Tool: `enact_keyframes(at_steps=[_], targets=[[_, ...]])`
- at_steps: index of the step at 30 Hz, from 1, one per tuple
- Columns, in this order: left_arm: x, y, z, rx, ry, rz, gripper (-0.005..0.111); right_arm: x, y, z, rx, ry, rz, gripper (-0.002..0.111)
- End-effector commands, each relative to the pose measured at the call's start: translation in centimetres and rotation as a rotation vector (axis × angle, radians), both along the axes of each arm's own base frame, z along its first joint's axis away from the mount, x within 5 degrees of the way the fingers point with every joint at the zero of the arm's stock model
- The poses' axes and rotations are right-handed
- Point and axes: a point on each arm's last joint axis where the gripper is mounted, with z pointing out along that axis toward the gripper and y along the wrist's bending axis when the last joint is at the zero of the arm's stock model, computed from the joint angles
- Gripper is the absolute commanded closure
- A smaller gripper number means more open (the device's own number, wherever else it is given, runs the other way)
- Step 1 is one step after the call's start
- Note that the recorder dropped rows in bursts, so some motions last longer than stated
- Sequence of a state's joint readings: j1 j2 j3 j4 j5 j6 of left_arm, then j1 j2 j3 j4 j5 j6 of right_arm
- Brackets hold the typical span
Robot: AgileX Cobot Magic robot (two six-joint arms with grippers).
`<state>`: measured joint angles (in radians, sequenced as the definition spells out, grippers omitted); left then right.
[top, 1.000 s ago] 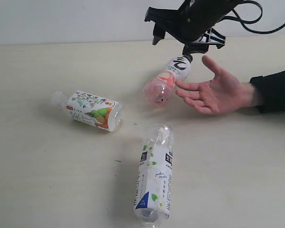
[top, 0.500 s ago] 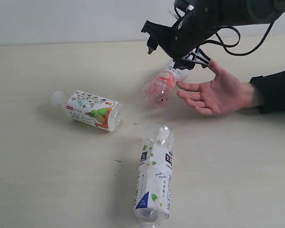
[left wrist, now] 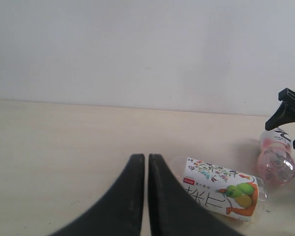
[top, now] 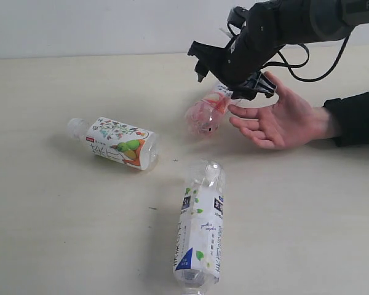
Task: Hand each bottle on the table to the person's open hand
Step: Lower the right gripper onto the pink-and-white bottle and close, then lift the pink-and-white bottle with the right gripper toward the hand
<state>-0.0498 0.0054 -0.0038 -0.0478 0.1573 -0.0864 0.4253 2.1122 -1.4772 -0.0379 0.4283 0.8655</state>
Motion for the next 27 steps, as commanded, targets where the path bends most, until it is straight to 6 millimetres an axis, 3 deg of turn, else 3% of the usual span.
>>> enact_keyframes(at_steps=[1,10,19,27], targets=[[0.0,0.0,-0.1,0.0,-0.006,-0.002,0.101,0.3,-0.3,0.3,-0.029,-0.025,-0.01,0.036],[0.0,0.0,-0.1,0.0,-0.006,-0.002,0.101,0.5,-0.5,0.4,-0.035,-0.049,-0.043,0.036],[0.0,0.0,-0.1,0.0,-0.006,-0.002,0.101,1.0,-0.2,-2.6,-0.034,-0.027,-0.044,0.036],[0.0,0.0,-0.1,0.0,-0.006,-0.002,0.101,1.3,0.0,-2.7,-0.012,-0.059,-0.037,0.036]])
